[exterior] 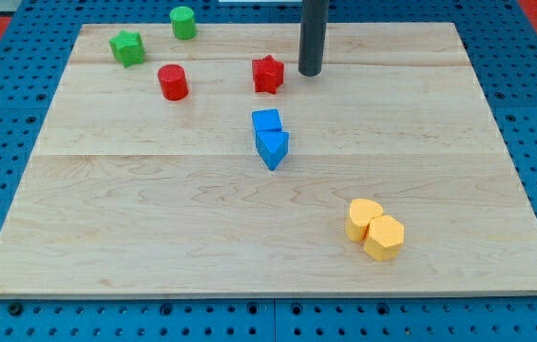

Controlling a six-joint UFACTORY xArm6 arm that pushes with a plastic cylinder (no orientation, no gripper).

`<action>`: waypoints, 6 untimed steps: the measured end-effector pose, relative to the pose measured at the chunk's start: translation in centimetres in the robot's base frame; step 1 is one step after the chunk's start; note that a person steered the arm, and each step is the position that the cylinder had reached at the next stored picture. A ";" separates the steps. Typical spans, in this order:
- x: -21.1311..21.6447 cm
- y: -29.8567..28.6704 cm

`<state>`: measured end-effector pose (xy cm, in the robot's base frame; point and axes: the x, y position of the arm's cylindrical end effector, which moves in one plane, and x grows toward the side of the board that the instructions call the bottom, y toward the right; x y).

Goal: Push red star down a bit

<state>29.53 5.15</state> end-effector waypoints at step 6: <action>-2.5 -14.2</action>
